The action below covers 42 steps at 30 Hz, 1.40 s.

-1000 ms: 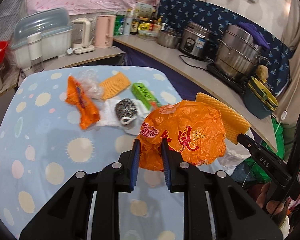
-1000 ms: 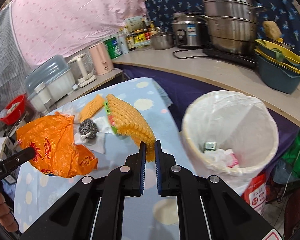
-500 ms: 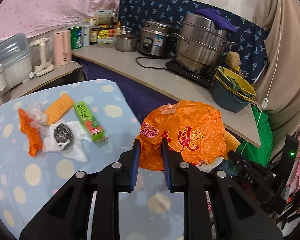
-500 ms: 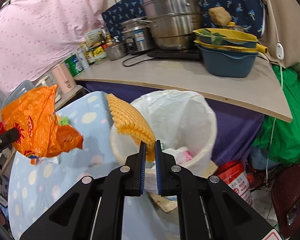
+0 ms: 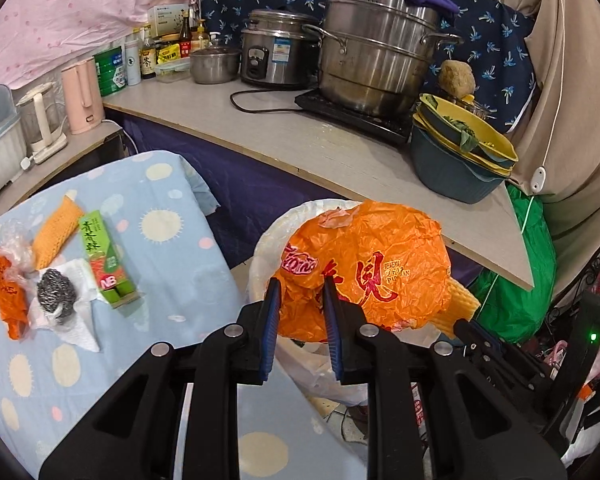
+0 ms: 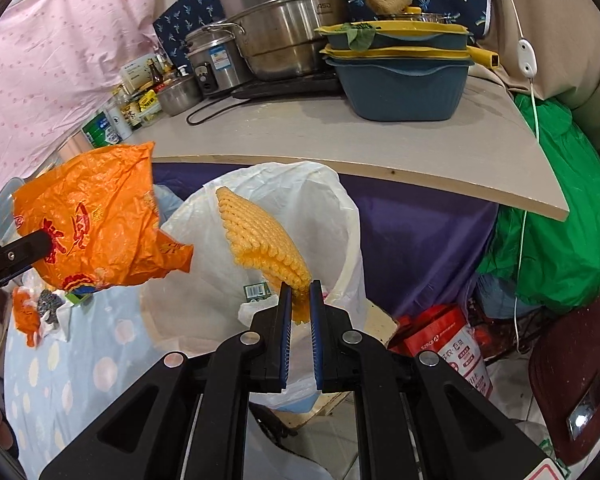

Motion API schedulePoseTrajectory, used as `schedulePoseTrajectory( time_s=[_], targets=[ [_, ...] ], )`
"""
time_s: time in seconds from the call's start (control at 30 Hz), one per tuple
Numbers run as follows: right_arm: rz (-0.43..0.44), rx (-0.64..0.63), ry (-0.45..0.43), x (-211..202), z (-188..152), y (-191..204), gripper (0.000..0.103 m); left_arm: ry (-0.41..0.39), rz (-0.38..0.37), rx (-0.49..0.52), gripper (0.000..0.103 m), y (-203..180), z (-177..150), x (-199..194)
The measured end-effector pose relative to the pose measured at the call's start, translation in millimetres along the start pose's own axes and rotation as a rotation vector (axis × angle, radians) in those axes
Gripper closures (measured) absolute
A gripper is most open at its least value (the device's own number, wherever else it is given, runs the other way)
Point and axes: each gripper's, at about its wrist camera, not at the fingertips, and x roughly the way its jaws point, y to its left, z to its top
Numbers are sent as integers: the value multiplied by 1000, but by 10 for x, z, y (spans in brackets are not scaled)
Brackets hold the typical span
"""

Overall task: Collect trash
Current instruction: 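Carry the orange bag and foam net over the bin and open both tools, then move both tools back over the table to the remaining trash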

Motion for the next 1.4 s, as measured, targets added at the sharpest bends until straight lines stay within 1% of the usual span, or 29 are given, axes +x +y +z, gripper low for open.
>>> schedulePoseTrajectory(
  time_s=[0.2,0.27,0.3,0.33,0.4,0.6,0.7,0.97,1.27,1.3,1.4],
  targets=[
    [-17,2,4,88,-11,-12,92,23,15,-27,79,-71,2,203],
    [-18,12,5,104,-14,-35,89,24,35,-41,68,-69,2,250],
    [-20,18,3,104,-18,-45,85,19,50,-53,55,-55,-1,267],
    [-20,23,1,100,-23,-54,80,14,58,-66,44,-36,2,276],
    [-18,32,-4,86,-22,-68,78,6,59,-95,38,18,-2,277],
    [-12,33,-12,41,-19,-45,77,11,69,-120,38,130,-6,262],
    [-8,27,-15,21,-21,-5,77,14,76,-131,34,184,-26,243],
    [6,6,-17,-26,-29,142,76,7,100,-139,34,323,-95,129],
    [39,-44,-15,-83,-79,474,75,13,139,-218,34,713,-217,-35],
    [43,-51,-14,-86,-87,522,74,13,146,-225,34,762,-234,-57],
    [54,-73,-15,-96,-122,675,67,9,177,-253,34,958,-300,-141]
  ],
)
